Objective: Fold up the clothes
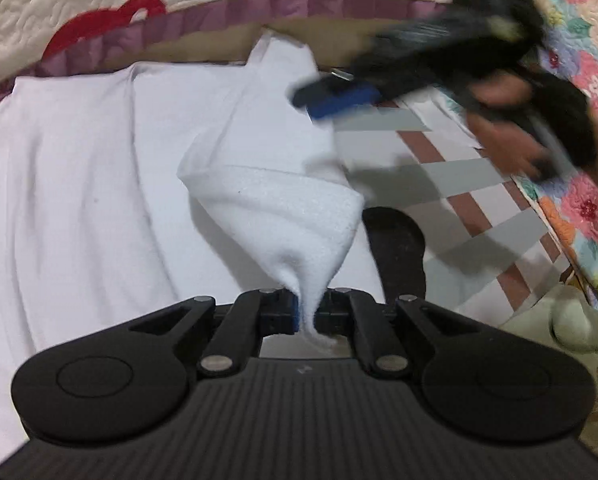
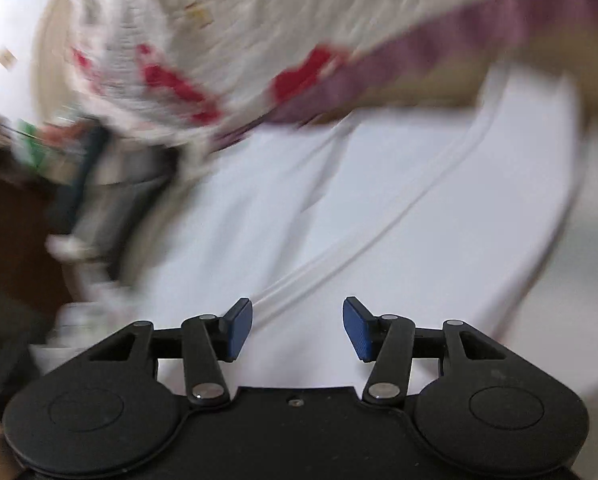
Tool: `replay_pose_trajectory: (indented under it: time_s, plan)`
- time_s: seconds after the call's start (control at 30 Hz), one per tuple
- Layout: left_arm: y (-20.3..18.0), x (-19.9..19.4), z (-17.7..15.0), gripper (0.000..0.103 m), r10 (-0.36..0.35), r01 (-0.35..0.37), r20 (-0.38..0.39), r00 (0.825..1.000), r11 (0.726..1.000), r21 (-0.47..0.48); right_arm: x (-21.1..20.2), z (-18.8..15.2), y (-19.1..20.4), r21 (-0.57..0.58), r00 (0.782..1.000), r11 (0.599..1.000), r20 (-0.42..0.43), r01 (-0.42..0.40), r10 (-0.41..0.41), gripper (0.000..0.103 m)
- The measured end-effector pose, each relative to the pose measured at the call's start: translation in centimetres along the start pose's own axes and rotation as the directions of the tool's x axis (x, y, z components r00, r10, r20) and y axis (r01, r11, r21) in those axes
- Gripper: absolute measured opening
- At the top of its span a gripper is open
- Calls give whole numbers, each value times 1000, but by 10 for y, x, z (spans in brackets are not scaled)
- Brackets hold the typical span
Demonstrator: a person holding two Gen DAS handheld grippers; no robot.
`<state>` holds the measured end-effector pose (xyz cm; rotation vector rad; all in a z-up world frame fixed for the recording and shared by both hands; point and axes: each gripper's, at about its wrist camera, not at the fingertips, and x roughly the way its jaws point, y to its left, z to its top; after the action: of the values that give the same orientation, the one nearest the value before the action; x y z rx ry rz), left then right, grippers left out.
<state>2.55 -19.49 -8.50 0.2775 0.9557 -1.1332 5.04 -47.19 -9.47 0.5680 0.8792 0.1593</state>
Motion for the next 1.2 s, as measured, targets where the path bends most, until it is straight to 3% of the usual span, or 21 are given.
replay_pose_trajectory:
  time_s: [0.03, 0.13, 0.23, 0.3, 0.47, 0.6, 0.7, 0.8, 0.83, 0.87, 0.9, 0.93, 1.2]
  plan:
    - [-3, 1, 0, 5, 18, -18, -4, 1000, 1000, 17, 3, 14, -5, -48, 995, 994, 36, 97, -96, 57]
    - [-1, 9, -3, 7, 49, -49, -26, 998, 999, 12, 15, 52, -26, -136, 938, 935, 159, 329, -307, 57]
    - [5, 16, -7, 8, 83, -83, -57, 995, 996, -9, 30, 74, -53, -122, 889, 892, 215, 435, -404, 57]
    - [12, 19, -11, 13, 93, -97, -80, 992, 994, -44, 38, 85, -67, -83, 868, 882, 241, 464, -434, 58]
    - [34, 22, -16, 24, 76, -93, -108, 991, 982, -167, 60, 92, -99, 18, 886, 898, 158, 440, -437, 57]
    - [47, 19, -18, 27, 90, -108, -84, 992, 966, -237, 69, 89, -105, 28, 868, 885, 181, 466, -463, 58]
    - [56, 22, -14, 30, 108, -123, -67, 992, 952, -282, 77, 87, -106, 18, 852, 871, 199, 491, -485, 67]
    - [61, 27, -13, 27, 118, -132, -63, 991, 942, -309, 86, 86, -101, -25, 832, 851, 227, 524, -506, 70]
    - [62, 29, -14, 26, 116, -129, -61, 991, 942, -309, 86, 85, -101, -37, 827, 847, 241, 531, -508, 66]
    - [62, 30, -15, 16, 111, -124, -59, 992, 943, -309, 87, 83, -100, -49, 822, 842, 256, 537, -509, 58]
    - [61, 32, -15, 5, 120, -134, -64, 991, 945, -298, 80, 79, -98, -50, 823, 847, 275, 529, -498, 31]
    - [58, 30, -16, 3, 132, -143, -59, 990, 950, -277, 73, 75, -97, -50, 823, 852, 294, 521, -486, 7]
    - [34, -10, -22, 2, 152, -142, 37, 988, 973, -184, 18, 41, -83, -58, 812, 890, 441, 451, -383, 6]
